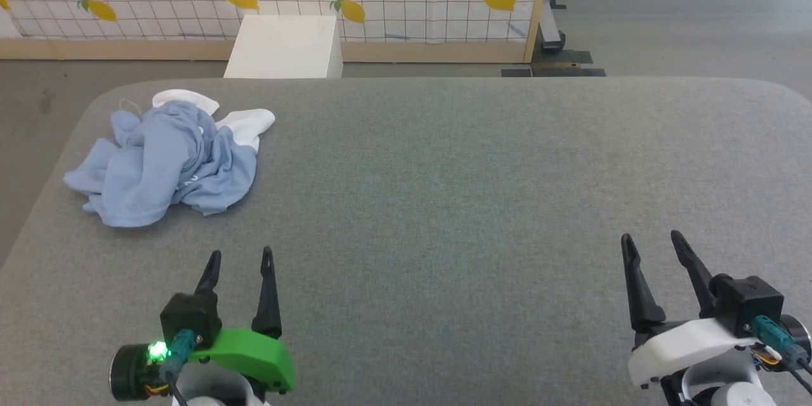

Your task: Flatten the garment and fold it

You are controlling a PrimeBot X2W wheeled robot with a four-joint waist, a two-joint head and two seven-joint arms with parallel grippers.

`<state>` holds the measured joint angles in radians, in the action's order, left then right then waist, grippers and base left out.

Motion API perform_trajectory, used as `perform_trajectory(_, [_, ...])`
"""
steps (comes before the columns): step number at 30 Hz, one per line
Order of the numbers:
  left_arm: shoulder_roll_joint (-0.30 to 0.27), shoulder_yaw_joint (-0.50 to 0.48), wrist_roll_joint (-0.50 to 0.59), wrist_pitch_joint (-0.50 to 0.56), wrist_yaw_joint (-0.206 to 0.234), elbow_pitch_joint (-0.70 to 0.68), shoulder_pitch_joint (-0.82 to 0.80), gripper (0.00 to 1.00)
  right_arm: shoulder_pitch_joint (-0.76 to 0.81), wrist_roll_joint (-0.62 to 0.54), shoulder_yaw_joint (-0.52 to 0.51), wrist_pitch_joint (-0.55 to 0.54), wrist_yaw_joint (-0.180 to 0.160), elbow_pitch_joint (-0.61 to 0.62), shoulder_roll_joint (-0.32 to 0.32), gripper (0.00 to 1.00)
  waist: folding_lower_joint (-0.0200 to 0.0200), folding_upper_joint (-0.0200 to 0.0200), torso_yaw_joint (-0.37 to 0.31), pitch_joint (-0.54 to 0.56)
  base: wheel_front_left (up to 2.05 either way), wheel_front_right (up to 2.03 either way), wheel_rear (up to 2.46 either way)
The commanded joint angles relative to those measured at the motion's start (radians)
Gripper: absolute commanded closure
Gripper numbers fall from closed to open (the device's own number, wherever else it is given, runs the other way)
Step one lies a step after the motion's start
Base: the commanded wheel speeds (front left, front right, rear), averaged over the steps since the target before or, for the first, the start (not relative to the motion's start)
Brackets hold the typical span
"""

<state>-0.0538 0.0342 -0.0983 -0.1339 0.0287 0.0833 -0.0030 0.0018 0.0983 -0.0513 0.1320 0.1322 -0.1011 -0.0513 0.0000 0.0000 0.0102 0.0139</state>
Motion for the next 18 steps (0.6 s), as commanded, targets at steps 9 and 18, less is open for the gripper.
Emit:
perform_trajectory(9, [0.002,0.008,-0.027,-0.026,0.010,0.016,0.016,0.00,0.011,0.009,-0.003,0.028,-0.001,-0.014,0.001,0.00,0.0000,0.0000,0.004,0.001,0.00,0.00,0.00])
perform_trajectory(18, [0.002,0.015,-0.045,-0.045,0.017,0.029,0.018,0.00,0.011,0.024,-0.004,0.046,-0.001,-0.028,0.001,0.00,0.0000,0.0000,0.010,0.000,0.00,0.00,0.00])
